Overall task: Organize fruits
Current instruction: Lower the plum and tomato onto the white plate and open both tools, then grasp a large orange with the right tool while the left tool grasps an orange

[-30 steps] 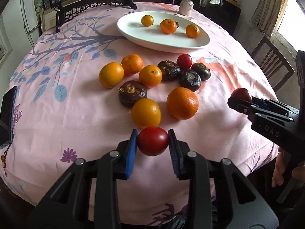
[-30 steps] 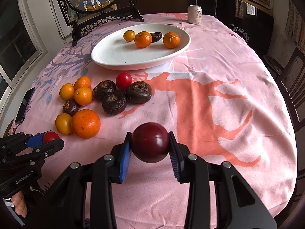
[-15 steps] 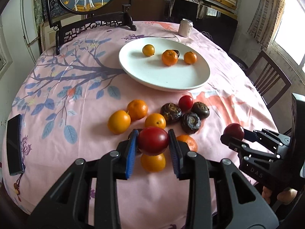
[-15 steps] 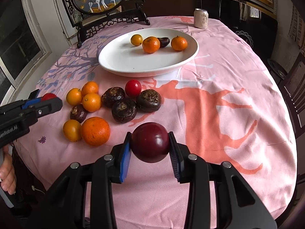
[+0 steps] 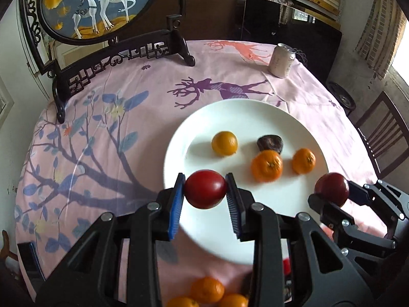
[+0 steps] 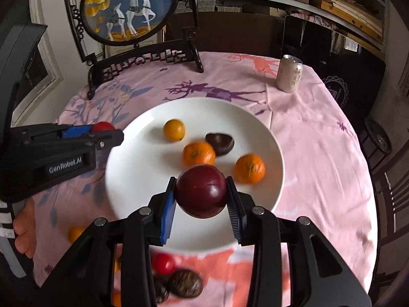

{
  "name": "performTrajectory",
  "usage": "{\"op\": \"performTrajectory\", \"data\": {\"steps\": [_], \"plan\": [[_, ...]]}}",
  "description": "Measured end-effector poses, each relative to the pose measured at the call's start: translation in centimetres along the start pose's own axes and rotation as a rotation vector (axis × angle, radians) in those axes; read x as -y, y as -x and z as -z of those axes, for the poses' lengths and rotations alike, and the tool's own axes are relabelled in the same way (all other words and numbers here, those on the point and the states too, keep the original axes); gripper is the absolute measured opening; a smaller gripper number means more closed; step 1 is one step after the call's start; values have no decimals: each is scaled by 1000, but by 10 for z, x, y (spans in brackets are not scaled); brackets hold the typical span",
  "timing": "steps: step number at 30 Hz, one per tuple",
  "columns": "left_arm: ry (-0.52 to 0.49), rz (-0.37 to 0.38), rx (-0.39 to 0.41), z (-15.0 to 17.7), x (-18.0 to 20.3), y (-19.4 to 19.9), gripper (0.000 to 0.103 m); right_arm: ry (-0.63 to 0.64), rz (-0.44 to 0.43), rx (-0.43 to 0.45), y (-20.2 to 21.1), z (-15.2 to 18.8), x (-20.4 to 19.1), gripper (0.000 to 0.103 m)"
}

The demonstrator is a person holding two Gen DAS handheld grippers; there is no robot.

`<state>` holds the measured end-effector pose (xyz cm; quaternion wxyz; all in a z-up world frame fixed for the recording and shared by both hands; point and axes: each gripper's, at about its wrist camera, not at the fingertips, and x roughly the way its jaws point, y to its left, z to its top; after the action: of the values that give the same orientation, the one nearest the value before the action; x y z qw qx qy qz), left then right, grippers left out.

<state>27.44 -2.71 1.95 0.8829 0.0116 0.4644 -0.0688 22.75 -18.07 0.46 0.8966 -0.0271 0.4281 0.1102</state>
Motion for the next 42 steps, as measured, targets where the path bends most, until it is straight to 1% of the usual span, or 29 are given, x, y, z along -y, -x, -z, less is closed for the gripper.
{"op": "performTrajectory", "data": {"steps": [3, 6, 9, 11, 12, 13, 14, 15, 16, 17, 19, 21, 22, 26, 28, 31, 36, 42], "plan": [[24, -14, -34, -19, -3, -31, 32, 6, 4, -18, -34, -30, 6, 38], [40, -9, -59, -29, -6, -53, 32, 42, -11, -54, -66, -47, 3, 38], [50, -8, -80, -35, -8, -68, 32, 73, 3, -83, -88, -52, 1, 37], [49, -12, -81, -38, -7, -72, 33, 82, -3, -79, -93, -54, 1, 38], [48, -11, -83, -39, -7, -73, 33, 85, 3, -80, -94, -54, 0, 40], [47, -9, -82, -41, -8, -74, 37, 92, 11, -82, -95, -54, -1, 58], [47, -8, -76, -43, -8, -72, 56, 99, 30, -72, -92, -54, -2, 66], [48, -12, -59, -44, -8, -68, 67, 107, 45, -50, -87, -53, -3, 66], [49, -22, -29, -44, -8, -60, 75, 120, 57, -41, -81, -52, -5, 66], [45, -22, -10, -44, -8, -53, 75, 129, 58, -39, -75, -51, -5, 66], [39, 3, -3, -40, -9, -37, 75, 125, 48, -28, -57, -46, -5, 66], [43, 27, 17, -29, -10, -17, 78, 119, 37, -20, -34, -36, -5, 66], [37, 28, 30, -21, -10, -5, 81, 113, 37, -21, -24, -29, -5, 66], [-9, 23, 93, 18, -1, 39, 86, 74, 16, -35, 11, 3, -10, 66], [-19, 20, 117, 37, 3, 57, 87, 57, 8, -45, 22, 18, -13, 66], [-22, 37, 137, 62, 7, 77, 87, 51, 8, -37, 37, 35, -20, 66], [-25, 20, 163, 94, 11, 96, 88, 44, 5, -27, 56, 58, -29, 66], [-5, 3, 167, 120, 3, 104, 88, 16, -10, -34, 67, 82, -34, 66]]}}
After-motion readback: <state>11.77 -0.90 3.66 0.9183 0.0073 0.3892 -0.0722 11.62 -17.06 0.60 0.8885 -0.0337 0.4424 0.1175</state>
